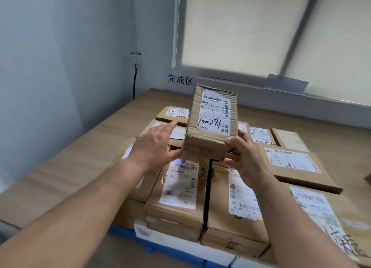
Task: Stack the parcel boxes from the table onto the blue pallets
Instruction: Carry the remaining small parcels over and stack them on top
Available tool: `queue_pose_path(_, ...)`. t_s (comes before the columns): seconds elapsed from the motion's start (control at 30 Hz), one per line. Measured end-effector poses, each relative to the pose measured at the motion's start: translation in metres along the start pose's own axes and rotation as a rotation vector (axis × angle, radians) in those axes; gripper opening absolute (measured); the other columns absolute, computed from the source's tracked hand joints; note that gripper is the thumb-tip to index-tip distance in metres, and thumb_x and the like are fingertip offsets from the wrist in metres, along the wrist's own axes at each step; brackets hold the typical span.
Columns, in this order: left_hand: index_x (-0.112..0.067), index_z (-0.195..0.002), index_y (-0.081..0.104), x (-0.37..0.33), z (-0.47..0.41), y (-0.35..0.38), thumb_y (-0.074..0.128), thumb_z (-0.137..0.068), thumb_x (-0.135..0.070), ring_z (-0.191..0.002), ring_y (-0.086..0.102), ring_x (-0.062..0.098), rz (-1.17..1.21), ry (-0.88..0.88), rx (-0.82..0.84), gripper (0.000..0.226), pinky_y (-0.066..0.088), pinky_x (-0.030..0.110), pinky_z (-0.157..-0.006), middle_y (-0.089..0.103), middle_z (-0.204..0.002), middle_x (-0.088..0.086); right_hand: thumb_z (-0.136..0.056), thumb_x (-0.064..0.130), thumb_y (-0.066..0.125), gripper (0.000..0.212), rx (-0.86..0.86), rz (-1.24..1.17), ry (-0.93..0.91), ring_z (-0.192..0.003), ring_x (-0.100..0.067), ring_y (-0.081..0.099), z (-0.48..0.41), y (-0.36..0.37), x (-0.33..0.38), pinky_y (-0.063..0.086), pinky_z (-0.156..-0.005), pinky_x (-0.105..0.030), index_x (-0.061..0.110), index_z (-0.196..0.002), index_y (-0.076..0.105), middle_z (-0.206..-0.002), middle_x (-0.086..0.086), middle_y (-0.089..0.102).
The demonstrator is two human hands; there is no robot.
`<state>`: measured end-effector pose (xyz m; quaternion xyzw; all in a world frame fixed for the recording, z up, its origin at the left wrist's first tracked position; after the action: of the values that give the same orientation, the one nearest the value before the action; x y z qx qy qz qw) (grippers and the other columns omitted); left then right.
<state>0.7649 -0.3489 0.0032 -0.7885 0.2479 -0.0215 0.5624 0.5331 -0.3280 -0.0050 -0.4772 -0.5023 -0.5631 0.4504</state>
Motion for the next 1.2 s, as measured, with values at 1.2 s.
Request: queue_pose_path(1.2,-0.029,-0.148,0.008,0.176,-0.136,0.068,0.067,-0.080,-0.049,-0.114,0.056,0.023,0.487,0.129,0.216,0.092,0.048,0.037,-0.093,0.053,-0.136,0.000,-0.097,0.032,0.043,0.023,-0.348,0.387,0.056,-0.075,-0.014,0.049,-0.140,0.146,-0.010,0.042,-0.068,-0.026,0.013,-0.098,0.056,-0.084,-0.003,0.050)
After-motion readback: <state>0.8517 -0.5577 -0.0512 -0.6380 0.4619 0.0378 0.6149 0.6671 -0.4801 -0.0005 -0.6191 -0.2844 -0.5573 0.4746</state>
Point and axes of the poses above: each hand's wrist, its own z-axis away from the middle knuckle, its own y-axis out of the palm, x = y × z, the point moved 1 cm from there along -z, towards the middle knuckle
